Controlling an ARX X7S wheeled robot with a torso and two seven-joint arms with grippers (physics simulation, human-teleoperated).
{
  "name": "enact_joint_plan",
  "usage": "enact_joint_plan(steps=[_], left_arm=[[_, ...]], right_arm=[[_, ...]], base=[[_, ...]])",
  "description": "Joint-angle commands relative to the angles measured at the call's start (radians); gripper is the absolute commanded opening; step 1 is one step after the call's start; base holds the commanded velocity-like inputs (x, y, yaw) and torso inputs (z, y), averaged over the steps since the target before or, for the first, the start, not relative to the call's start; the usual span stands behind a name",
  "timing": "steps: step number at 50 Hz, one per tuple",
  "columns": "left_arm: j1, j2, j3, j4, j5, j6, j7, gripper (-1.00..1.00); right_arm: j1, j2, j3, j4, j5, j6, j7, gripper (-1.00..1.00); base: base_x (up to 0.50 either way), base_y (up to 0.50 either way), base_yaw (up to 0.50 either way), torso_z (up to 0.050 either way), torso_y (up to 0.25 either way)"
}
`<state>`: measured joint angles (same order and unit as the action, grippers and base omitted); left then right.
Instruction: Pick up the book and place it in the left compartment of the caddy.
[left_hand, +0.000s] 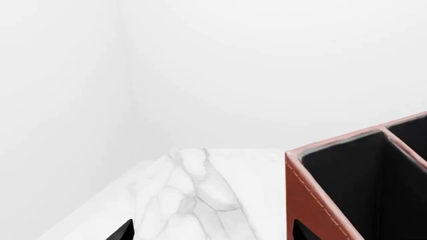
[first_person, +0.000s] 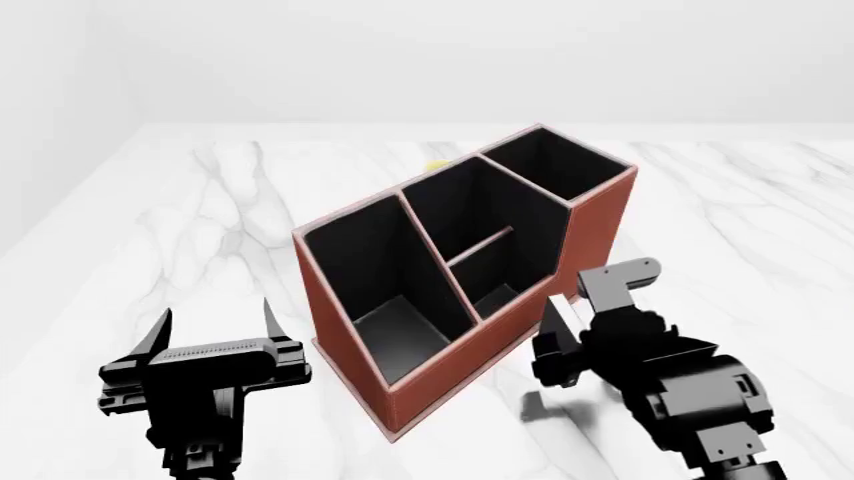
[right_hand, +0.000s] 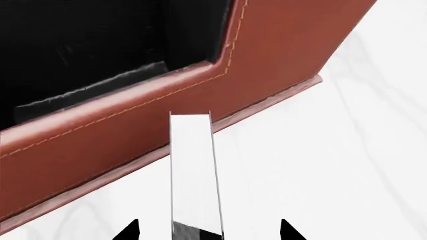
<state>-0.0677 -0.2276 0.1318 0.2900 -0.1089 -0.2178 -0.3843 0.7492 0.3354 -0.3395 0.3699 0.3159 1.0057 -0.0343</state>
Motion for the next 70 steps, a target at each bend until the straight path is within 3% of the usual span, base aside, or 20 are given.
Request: enact_joint_plan(steps=[1,18,19,35,42,50,55,56,58,64,70], left_arm=[[0.000,-0.005,0.002,0.003,-0.006,-0.001,-0.005,1.00],[-0.001,-0.010,0.009,-0.004,-0.010,0.005,-0.012,1.00],[-0.001,-0.010,0.009,-0.005,-0.011,0.005,-0.012,1.00],[-0.003,-0.015,0.016,-0.011,-0.015,0.010,-0.018,1.00],[-0.004,-0.018,0.017,-0.006,-0.019,0.008,-0.022,1.00],[-0.003,-0.022,0.015,0.000,-0.024,0.007,-0.027,1.00],[0.000,-0.024,0.019,0.001,-0.023,0.009,-0.030,1.00],[0.000,-0.024,0.019,0.002,-0.023,0.009,-0.031,1.00],[0.001,-0.026,0.019,0.004,-0.024,0.009,-0.032,1.00],[0.000,-0.027,0.020,-0.002,-0.026,0.012,-0.035,1.00],[0.000,-0.028,0.025,-0.002,-0.026,0.013,-0.037,1.00]], right_arm=[[0.013,-0.009,-0.025,0.049,-0.012,0.006,0.000,1.00],[0.004,-0.005,-0.040,0.041,-0.011,0.005,-0.005,1.00],[0.000,-0.004,-0.040,0.035,-0.013,0.000,0.000,-1.00],[-0.008,0.008,-0.016,-0.029,-0.001,0.002,0.019,-1.00],[-0.039,0.042,0.032,-0.168,0.035,0.049,0.032,-1.00],[-0.184,0.114,0.219,-0.582,0.177,0.268,0.083,-1.00],[-0.201,0.145,0.339,-0.881,0.299,0.516,0.109,-1.00],[-0.188,0.144,0.360,-0.896,0.338,0.562,0.137,-1.00],[-0.149,0.233,0.364,-0.881,0.638,0.564,0.373,-1.00],[-0.018,0.367,0.320,-0.813,1.322,0.548,0.802,-1.00],[0.116,0.416,0.229,-0.800,1.567,0.482,0.958,-1.00]], base=[[0.00,0.00,0.00,0.000,0.000],[0.00,0.00,0.00,0.000,0.000],[0.00,0.00,0.00,0.000,0.000],[0.00,0.00,0.00,0.000,0.000],[0.00,0.00,0.00,0.000,0.001],[0.00,0.00,0.00,0.000,0.001],[0.00,0.00,0.00,0.000,0.002],[0.00,0.00,0.00,0.000,0.000],[0.00,0.00,0.00,0.000,0.000],[0.00,0.00,0.00,0.000,0.002],[0.00,0.00,0.00,0.000,0.002]])
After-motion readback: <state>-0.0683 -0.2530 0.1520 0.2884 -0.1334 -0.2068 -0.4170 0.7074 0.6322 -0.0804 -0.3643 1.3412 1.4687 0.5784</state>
